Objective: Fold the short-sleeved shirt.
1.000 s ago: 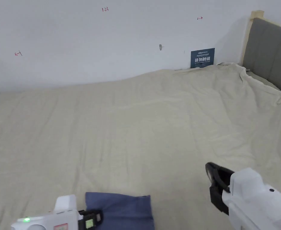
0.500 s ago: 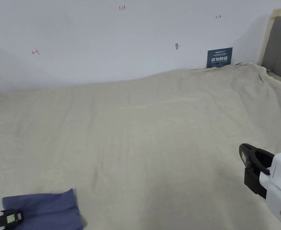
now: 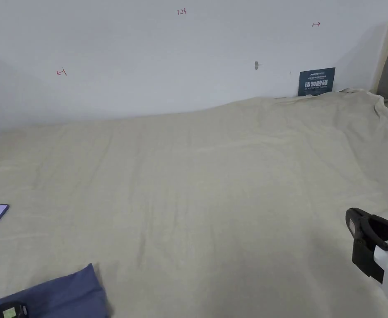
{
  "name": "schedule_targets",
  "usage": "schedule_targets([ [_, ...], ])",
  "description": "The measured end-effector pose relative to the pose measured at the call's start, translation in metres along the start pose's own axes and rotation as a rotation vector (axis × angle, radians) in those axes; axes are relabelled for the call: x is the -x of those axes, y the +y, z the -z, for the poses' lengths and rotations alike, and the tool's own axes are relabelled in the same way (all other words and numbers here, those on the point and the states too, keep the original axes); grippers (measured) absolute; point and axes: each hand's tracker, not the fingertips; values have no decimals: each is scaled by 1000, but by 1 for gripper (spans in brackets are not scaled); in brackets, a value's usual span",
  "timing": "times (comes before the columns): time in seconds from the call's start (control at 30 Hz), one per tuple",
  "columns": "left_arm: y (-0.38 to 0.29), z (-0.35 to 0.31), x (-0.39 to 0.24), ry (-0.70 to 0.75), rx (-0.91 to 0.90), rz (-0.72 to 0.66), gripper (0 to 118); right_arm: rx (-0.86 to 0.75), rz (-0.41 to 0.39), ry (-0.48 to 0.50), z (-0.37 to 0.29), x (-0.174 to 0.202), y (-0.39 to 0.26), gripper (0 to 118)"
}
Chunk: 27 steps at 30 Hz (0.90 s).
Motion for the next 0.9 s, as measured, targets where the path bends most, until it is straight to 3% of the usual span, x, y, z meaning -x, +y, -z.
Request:
schedule_targets([
  [0.03, 0, -4, -3, 26, -19, 4, 109, 2, 2, 0, 0, 0, 1, 0],
  [0.07, 0, -9, -5, 37, -34, -1, 117, 2, 4, 1, 0, -1, 1, 0],
  [0.3, 9, -82, -30, -98, -344, -48, 118, -19, 7, -19, -4, -8, 15, 0],
  [0.67, 13, -204, -130, -262, -748, 67, 118, -85, -25, -93, -5, -26, 51, 0],
  [0.9, -13, -232, -207, -235, -986, 126, 110, -132, -25, -100, -7, -36, 66, 0],
])
